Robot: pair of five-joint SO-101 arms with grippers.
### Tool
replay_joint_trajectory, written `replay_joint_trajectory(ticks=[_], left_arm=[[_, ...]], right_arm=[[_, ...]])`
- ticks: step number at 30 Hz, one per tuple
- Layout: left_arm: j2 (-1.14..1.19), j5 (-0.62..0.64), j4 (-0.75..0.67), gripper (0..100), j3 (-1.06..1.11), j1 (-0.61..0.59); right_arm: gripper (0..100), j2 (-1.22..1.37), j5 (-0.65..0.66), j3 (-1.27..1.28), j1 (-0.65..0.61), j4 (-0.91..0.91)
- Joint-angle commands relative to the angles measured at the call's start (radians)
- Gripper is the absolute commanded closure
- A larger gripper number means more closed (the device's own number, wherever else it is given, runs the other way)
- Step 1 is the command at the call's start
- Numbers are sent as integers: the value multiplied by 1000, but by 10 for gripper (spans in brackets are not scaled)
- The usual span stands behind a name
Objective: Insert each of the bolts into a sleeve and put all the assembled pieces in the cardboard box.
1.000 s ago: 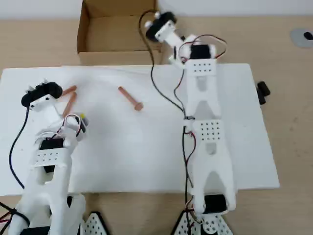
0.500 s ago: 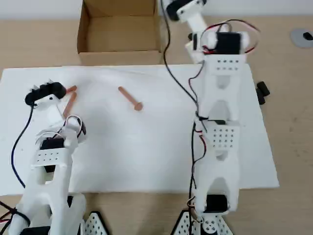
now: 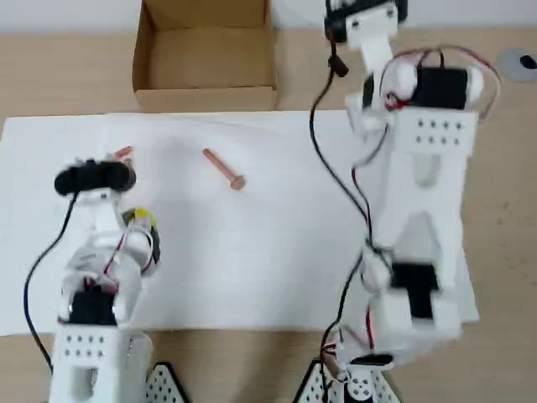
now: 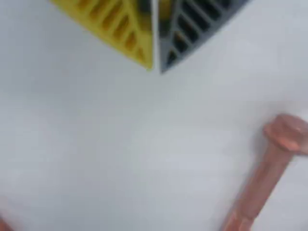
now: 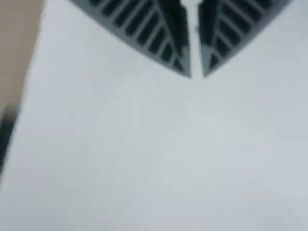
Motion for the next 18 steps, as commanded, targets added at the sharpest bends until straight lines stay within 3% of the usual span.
replay_joint_trajectory(ticks=[1, 4, 12, 18], left_arm=[[-239, -5, -6, 991, 126, 9], [-384, -5, 2, 991, 216, 15], [-343, -3, 2, 991, 215, 9], [-340, 0, 3, 991, 215, 11]], right_arm=[[988, -272, -12, 412, 15, -104], [988, -401, -12, 627, 50, -255], [988, -676, -11, 1170, 186, -635], [988, -906, -11, 1465, 193, -769]])
